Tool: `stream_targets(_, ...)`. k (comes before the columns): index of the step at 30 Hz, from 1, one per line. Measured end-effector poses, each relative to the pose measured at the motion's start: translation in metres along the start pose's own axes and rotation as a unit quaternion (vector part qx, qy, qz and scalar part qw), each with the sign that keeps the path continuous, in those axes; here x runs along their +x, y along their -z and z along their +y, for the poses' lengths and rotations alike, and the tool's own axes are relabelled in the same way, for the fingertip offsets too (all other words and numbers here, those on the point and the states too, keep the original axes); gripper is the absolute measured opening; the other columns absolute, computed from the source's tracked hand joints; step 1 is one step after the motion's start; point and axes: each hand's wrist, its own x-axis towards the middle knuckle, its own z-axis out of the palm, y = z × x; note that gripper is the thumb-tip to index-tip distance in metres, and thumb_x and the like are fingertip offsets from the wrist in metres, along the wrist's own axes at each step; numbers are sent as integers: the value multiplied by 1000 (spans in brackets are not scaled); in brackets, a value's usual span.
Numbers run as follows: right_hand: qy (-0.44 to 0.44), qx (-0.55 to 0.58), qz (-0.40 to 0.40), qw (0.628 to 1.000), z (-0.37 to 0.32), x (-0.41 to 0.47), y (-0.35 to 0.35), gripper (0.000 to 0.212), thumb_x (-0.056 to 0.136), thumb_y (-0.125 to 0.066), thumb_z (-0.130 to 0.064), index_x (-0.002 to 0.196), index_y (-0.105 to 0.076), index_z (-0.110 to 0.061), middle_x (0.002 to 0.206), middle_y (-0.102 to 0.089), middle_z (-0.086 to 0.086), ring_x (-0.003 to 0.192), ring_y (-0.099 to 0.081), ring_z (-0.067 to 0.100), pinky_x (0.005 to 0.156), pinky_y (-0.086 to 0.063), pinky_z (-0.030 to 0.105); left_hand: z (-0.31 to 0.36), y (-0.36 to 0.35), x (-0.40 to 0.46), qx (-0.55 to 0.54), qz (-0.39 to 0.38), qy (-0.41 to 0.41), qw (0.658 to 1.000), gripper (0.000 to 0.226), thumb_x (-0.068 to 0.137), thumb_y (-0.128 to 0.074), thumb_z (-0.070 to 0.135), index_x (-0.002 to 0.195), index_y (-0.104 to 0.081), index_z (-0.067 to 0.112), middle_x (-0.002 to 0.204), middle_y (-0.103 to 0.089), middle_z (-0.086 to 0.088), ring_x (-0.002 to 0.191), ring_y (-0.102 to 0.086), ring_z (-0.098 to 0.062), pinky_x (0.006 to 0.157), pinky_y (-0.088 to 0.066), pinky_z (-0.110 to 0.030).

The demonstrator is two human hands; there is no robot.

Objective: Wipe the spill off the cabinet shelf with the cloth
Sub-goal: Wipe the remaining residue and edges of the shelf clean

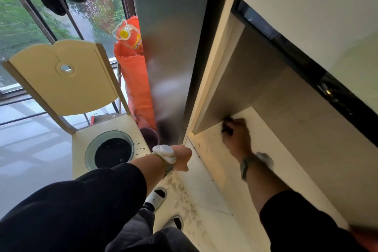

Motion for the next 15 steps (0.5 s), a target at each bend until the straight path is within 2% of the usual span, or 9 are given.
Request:
stream_targets(2, 64, 23, -40, 997, -4, -26, -3, 25, 92, -71, -14, 116, -73, -18, 119, -53, -6, 108, -60, 18, 97, -55, 31, 2, 1, -2, 2, 29, 0, 1000, 50, 102, -52, 50, 103, -73, 5, 95, -74, -6, 83, -71, -22, 70, -55, -31)
stream_targets(3, 79, 26, -28, 996, -4, -30, 0, 23, 92, -70, -13, 114, -75, -17, 116, -54, -6, 106, -60, 17, 95, -54, 27, 3, 2, -4, -7, 34, 6, 999, 53, 103, -48, 53, 103, -72, 5, 94, -74, -6, 84, -71, -22, 67, -52, -30)
stream_targets(5, 53, 19, 61, 997, 0, -27, 11, 26, 92, -67, -11, 117, -74, -15, 117, -54, -2, 106, -58, 22, 92, -49, 26, 2, 2, -5, -14, 56, 11, 998, 50, 102, -50, 52, 106, -70, 6, 97, -72, -6, 86, -71, -25, 72, -56, -34)
stream_targets(7, -6, -30, 126, 992, 10, -15, 24, 38, 93, -63, -10, 130, -68, -16, 126, -50, 6, 112, -53, 32, 95, -47, 34, 0, -1, -6, -9, 74, 17, 997, 46, 100, -54, 50, 107, -69, 7, 98, -71, -4, 86, -71, -26, 80, -61, -39)
stream_targets(9, -63, -78, 100, 990, 14, -2, 21, 48, 94, -61, -13, 142, -58, -19, 135, -45, 11, 117, -50, 39, 101, -46, 43, -3, -8, -7, -15, 92, 23, 995, 47, 99, -54, 54, 106, -68, 11, 94, -71, -2, 84, -71, -25, 80, -62, -41)
stream_targets(11, -79, -86, 48, 992, 8, 0, 8, 51, 94, -61, -17, 145, -55, -25, 140, -43, 10, 121, -49, 42, 105, -43, 49, -5, -15, -11, -11, 104, 22, 994, 41, 96, -58, 49, 110, -68, 12, 95, -70, -1, 83, -72, -24, 78, -63, -41)
stream_targets(13, -23, -76, 17, 997, -2, -13, -4, 45, 92, -63, -16, 136, -63, -27, 139, -46, 6, 123, -48, 39, 104, -44, 50, -2, -20, -16, 2, 111, 17, 994, 35, 96, -61, 42, 112, -67, 11, 95, -70, 0, 83, -72, -23, 77, -63, -39)
stream_targets(15, 68, -55, -21, 996, -9, -38, -13, 39, 88, -66, -13, 124, -72, -25, 129, -55, 4, 120, -52, 31, 102, -48, 45, 2, -24, -17, 4, 120, 23, 993, 39, 97, -60, 49, 108, -65, 12, 96, -70, -1, 82, -70, -23, 77, -62, -39)
